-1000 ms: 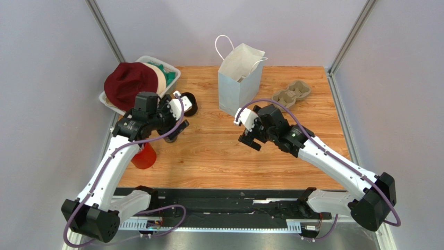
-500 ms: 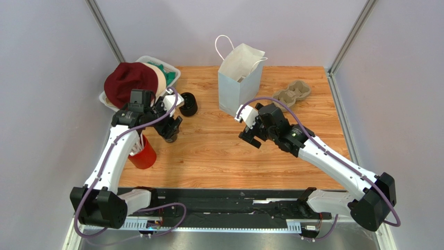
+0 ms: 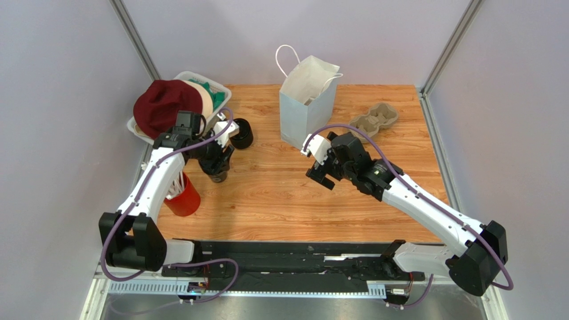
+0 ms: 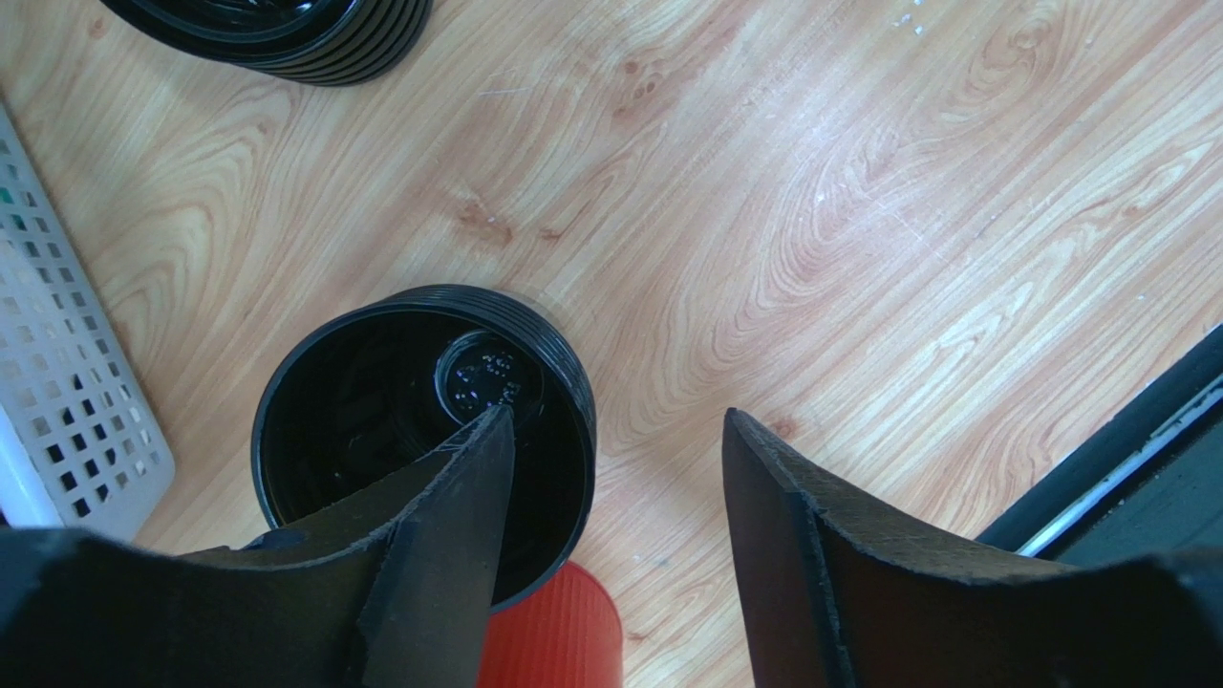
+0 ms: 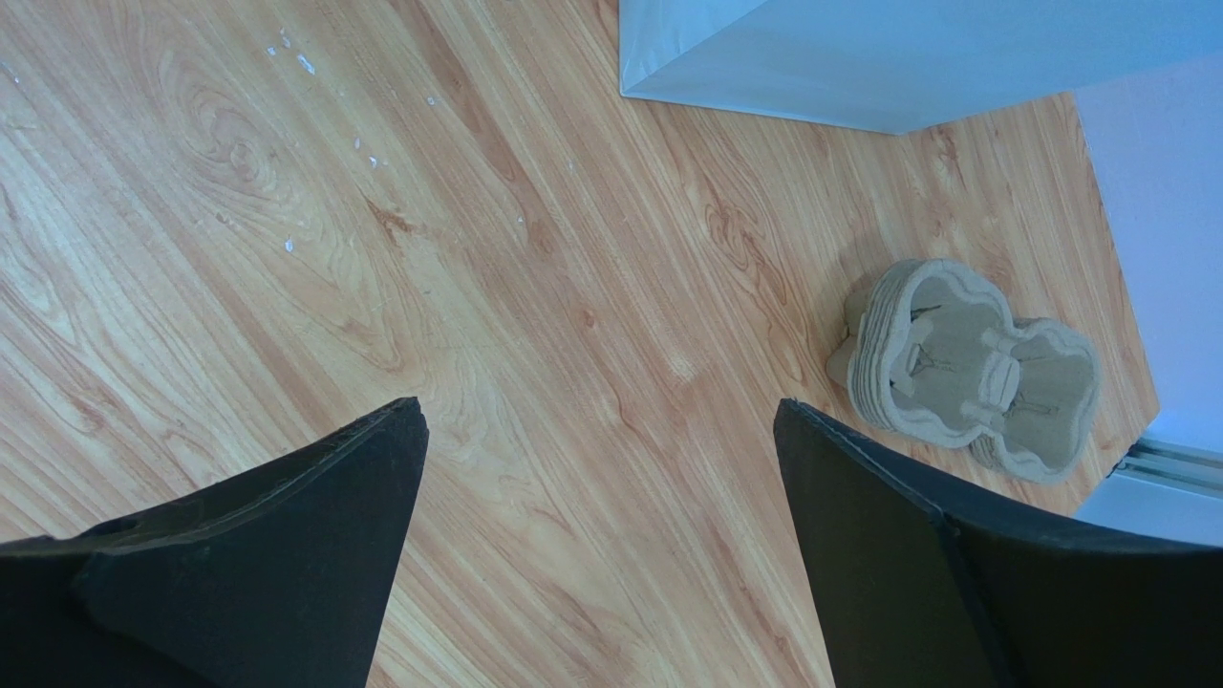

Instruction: Pack the takeout coffee

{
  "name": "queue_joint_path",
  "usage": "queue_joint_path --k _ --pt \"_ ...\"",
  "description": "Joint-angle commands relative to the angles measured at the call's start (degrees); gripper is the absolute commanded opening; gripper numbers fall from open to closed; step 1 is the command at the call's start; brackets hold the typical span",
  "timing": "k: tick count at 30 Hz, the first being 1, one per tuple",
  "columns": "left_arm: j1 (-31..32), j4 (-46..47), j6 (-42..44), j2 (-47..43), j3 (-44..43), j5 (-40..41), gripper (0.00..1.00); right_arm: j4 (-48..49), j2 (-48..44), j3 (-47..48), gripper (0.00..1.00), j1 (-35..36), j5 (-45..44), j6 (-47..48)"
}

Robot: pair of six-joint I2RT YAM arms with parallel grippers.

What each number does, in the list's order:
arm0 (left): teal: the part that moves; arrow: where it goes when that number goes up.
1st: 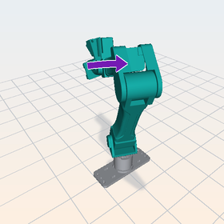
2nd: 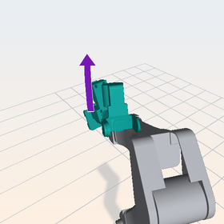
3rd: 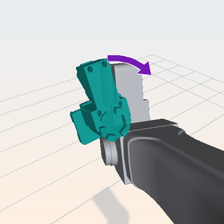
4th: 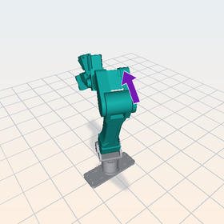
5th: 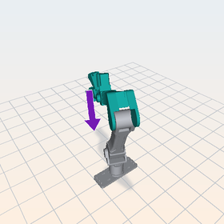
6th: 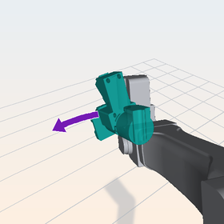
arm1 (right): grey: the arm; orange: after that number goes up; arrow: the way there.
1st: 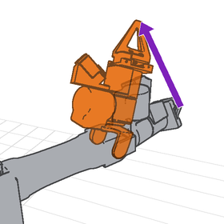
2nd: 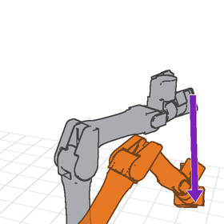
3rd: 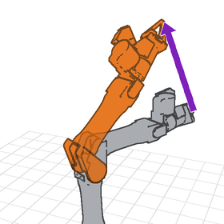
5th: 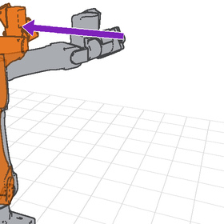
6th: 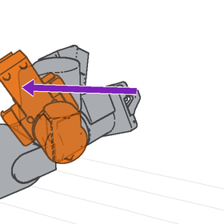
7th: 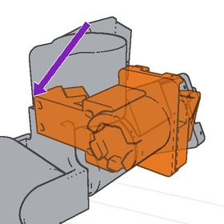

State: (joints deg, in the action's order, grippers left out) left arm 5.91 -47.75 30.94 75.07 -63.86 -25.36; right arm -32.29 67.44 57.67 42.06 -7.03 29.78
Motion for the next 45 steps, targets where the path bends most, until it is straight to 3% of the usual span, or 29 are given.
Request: queue_joint_path --k 1,7,15,21,45 --pt "-0.3 2.0 -1.1 0.0 -1.5 0.1 0.61 2.3 0.1 1.8 0.99 -0.2 -0.4 -1.0" --pt "-0.3 2.4 -1.7 1.4 -1.4 1.3 0.51 2.1 0.5 1.7 0.99 -0.2 -0.1 -0.9" --pt "-0.3 2.6 -2.1 3.2 -1.7 2.2 0.5 2.0 -0.1 1.7 0.99 -0.1 0.1 -0.8" --pt "-0.3 3.0 -2.3 3.0 -1.5 2.7 0.43 2.0 0.0 1.7 0.99 -0.2 0.1 -0.8" --pt "-0.3 3.1 -2.7 4.5 -1.8 3.7 0.31 1.8 0.1 1.7 0.99 -0.1 0.1 -0.5"
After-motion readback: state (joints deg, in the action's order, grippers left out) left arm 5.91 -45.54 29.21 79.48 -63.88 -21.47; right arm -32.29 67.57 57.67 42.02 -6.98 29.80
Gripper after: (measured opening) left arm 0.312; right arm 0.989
